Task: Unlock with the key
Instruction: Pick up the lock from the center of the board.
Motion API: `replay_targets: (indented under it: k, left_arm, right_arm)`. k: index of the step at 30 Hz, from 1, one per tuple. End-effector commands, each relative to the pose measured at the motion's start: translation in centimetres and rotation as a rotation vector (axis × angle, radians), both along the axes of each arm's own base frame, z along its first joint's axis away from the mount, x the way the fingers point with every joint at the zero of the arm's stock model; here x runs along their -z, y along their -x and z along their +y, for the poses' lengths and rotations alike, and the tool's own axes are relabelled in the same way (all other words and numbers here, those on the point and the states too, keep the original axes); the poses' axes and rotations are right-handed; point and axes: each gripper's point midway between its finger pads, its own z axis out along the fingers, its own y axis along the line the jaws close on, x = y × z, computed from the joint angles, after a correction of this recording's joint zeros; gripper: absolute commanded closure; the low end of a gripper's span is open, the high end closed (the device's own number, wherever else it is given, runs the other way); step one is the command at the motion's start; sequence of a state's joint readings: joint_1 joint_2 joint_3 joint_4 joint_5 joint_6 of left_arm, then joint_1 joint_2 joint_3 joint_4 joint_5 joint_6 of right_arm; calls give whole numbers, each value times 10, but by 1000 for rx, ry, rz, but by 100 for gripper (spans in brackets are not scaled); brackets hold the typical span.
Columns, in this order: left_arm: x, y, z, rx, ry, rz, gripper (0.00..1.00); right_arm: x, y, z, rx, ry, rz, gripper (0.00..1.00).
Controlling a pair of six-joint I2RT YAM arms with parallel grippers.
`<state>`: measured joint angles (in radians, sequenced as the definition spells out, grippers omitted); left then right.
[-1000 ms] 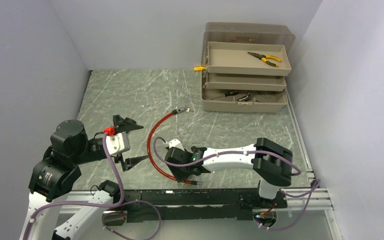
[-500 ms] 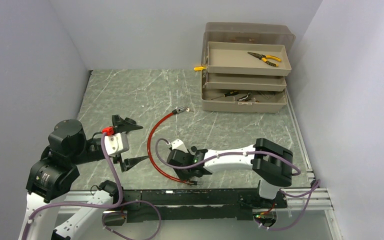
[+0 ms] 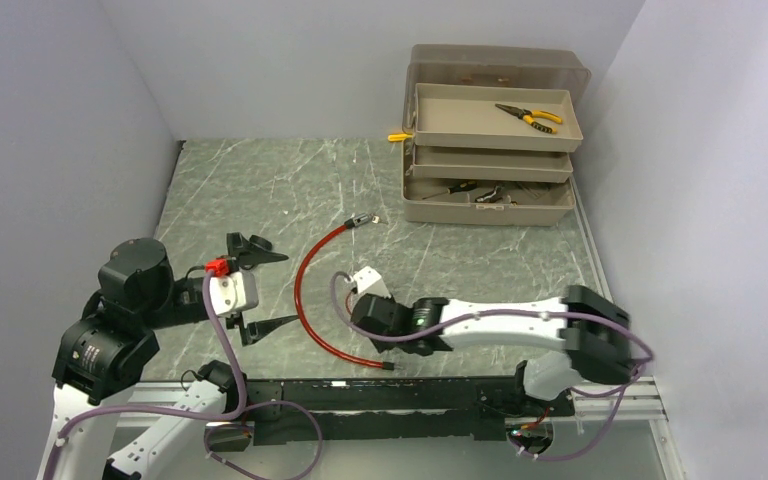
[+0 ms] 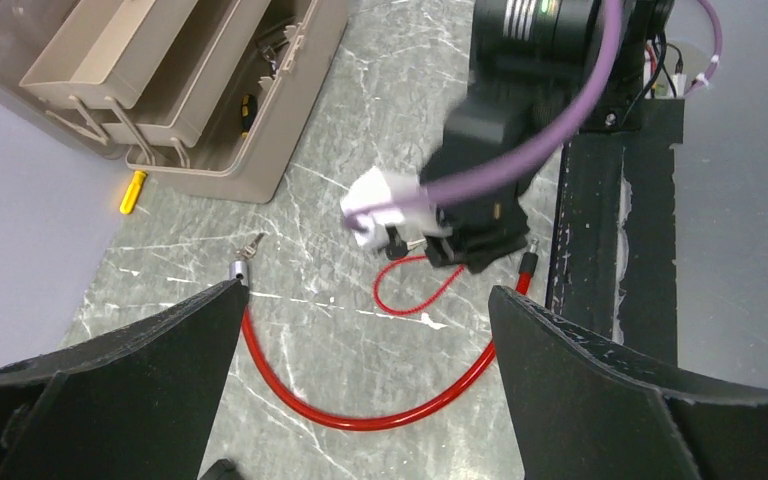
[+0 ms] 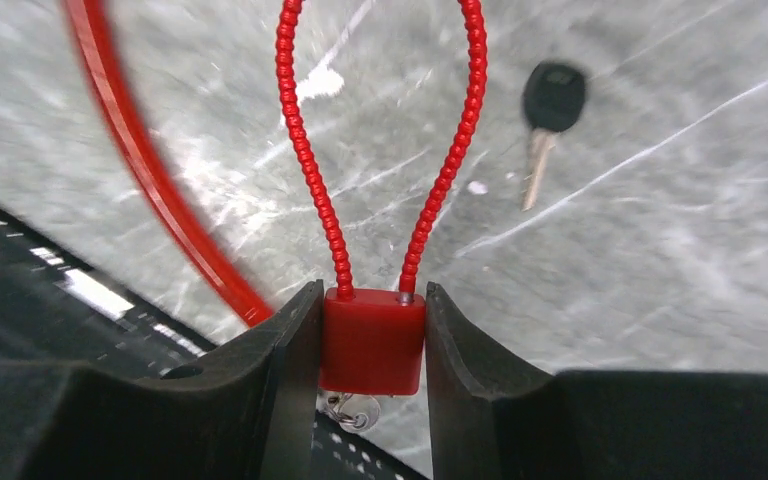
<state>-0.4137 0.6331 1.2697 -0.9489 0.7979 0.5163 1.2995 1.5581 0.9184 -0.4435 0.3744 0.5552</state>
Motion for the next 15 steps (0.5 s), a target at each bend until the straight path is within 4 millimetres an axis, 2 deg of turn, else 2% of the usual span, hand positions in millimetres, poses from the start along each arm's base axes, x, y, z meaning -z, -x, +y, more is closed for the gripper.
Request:
replay_targets:
  k: [1,3,5,9,15]
  left_arm:
    - [5,6,-3,67,-21,-45,2]
    - [12,4,-4,72,-33,-32,2]
    - [16,0,-6,72,-35,-23,2]
    - [16,-9,-9,62,-23,-9,2]
    - [7,-11,-18,81,5,66,2]
  right_arm:
    - [-102,-25,7,-65,-187,-238,99]
    - [-130,-26,5,-135,-215,-324,100]
    - [-150,-20,8,-234,-228,-409,100]
    - [-173,-7,9,-407,-128,-615,100]
    - [-207,-3,1,-505,61,-927,100]
